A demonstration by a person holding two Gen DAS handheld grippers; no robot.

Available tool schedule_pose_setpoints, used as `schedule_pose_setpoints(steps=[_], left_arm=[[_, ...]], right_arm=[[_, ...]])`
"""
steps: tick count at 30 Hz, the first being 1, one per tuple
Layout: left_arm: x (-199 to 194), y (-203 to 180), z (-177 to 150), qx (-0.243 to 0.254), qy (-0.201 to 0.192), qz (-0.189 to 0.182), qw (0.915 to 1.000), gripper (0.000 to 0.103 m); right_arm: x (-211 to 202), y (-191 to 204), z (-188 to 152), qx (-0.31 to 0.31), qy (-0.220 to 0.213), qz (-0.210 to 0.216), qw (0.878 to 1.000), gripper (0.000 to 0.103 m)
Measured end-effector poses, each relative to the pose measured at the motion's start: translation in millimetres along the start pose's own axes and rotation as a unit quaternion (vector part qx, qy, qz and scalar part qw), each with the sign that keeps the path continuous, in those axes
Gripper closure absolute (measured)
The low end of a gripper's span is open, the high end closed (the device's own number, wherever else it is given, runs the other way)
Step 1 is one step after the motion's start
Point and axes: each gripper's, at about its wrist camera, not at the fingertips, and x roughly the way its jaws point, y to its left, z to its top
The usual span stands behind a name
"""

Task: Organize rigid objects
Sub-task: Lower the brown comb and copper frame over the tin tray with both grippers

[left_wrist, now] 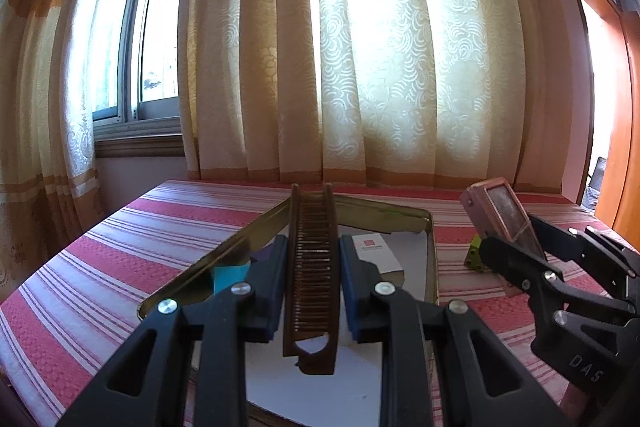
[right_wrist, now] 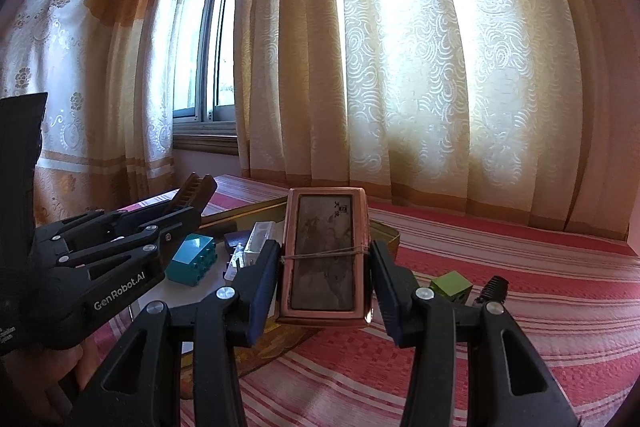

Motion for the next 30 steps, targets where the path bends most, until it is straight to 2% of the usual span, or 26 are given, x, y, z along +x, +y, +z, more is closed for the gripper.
schedule_pose_setpoints(steps=[30], left_arm=[[8,27,0,-0.01,0.005,0.017,0.9998,0.079]], right_arm=[[20,25,4,-0.022,0.009,0.022,0.999,0.055]])
